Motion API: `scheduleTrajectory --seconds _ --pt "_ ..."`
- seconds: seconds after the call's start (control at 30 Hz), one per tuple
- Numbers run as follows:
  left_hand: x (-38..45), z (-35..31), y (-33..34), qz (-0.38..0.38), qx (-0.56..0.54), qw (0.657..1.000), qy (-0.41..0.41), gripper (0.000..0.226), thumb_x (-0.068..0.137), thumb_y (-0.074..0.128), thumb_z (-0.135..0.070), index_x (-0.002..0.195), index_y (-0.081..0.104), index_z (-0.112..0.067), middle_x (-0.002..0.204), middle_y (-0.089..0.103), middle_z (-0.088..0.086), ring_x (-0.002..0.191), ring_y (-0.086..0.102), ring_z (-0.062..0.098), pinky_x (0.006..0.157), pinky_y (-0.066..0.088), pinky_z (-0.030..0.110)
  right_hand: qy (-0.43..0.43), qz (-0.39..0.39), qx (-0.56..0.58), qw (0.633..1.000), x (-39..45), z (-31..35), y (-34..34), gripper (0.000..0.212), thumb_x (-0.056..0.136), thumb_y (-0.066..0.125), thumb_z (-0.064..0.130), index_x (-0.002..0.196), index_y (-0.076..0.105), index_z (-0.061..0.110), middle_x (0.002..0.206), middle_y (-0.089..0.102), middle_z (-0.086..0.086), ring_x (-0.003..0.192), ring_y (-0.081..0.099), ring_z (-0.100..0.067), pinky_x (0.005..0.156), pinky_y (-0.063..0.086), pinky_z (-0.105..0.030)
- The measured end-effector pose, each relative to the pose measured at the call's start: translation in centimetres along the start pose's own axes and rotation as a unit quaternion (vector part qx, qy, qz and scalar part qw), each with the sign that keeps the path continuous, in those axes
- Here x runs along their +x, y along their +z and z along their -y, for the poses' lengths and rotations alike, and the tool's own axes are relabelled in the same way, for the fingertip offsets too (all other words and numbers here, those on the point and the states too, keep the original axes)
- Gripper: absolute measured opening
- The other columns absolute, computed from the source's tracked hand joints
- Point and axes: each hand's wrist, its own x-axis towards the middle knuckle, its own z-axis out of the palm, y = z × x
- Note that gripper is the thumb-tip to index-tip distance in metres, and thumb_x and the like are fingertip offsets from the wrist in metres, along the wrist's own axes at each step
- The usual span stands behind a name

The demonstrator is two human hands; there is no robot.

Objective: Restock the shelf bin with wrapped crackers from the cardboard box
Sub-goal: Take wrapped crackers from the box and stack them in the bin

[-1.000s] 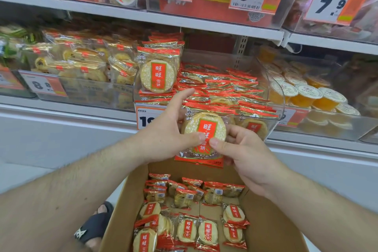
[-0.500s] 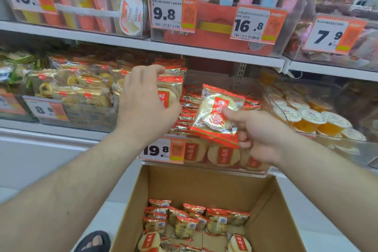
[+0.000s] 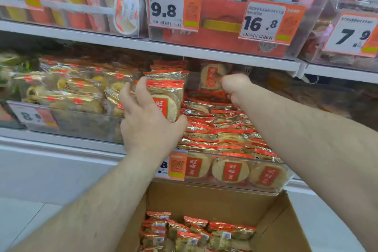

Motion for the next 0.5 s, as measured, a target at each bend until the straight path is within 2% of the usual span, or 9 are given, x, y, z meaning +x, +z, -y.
scheduleTrajectory --seconds 0.1,0.2,0.33,0.43,0.5 --pt "0.2 0.2 0.5 -0.007 0.005 1.000 -0.010 0.103 0.069 0.075 -0.054 0.142 0.005 -0.034 0.151 0.012 0.007 0.129 0.041 0.033 0.097 0.045 0.050 -0.016 0.016 -0.001 1.000 0.8 -0.1 0.5 0.058 0.084 0.074 0.039 0.127 0.054 0.004 0.116 0.059 -0.006 0.111 0.055 -0.025 0.101 0.045 -0.037" --pt "0.2 0.4 0.7 -0.013 0.005 1.000 -0.011 0.102 0.071 0.076 -0.050 0.142 0.004 -0.034 0.150 0.014 0.008 0.129 0.041 0.033 0.097 0.044 0.050 -0.027 0.040 -0.017 0.999 1.4 -0.4 1.4 0.065 0.085 0.073 0.041 0.134 0.050 0.005 0.137 0.056 -0.011 0.126 0.051 -0.030 0.104 0.042 -0.038" --pt "0.2 0.6 0.7 -0.017 0.000 1.000 -0.006 0.101 0.072 0.076 -0.049 0.143 0.005 -0.033 0.148 0.017 0.007 0.128 0.041 0.031 0.097 0.044 0.048 -0.025 0.054 -0.014 0.998 1.8 -0.8 2.4 0.067 0.090 0.066 0.042 0.141 0.044 0.005 0.145 0.049 -0.013 0.133 0.046 -0.031 0.108 0.037 -0.039" --pt "0.2 0.5 0.6 -0.016 -0.005 1.000 0.001 0.100 0.074 0.075 -0.048 0.144 0.006 -0.031 0.147 0.017 0.006 0.129 0.039 0.028 0.098 0.043 0.047 -0.042 0.024 -0.073 0.996 2.6 -1.4 3.0 0.068 0.089 0.066 0.046 0.140 0.046 0.006 0.140 0.054 -0.013 0.125 0.054 -0.030 0.104 0.045 -0.036" --pt "0.1 0.5 0.7 -0.019 -0.007 1.000 0.003 0.099 0.074 0.076 -0.047 0.144 0.007 -0.031 0.147 0.017 0.006 0.130 0.038 0.028 0.098 0.043 0.047 -0.074 -0.032 -0.183 0.980 3.3 -1.3 3.3 0.061 0.086 0.066 0.052 0.126 0.058 0.006 0.123 0.065 -0.011 0.107 0.064 -0.027 0.092 0.053 -0.034"
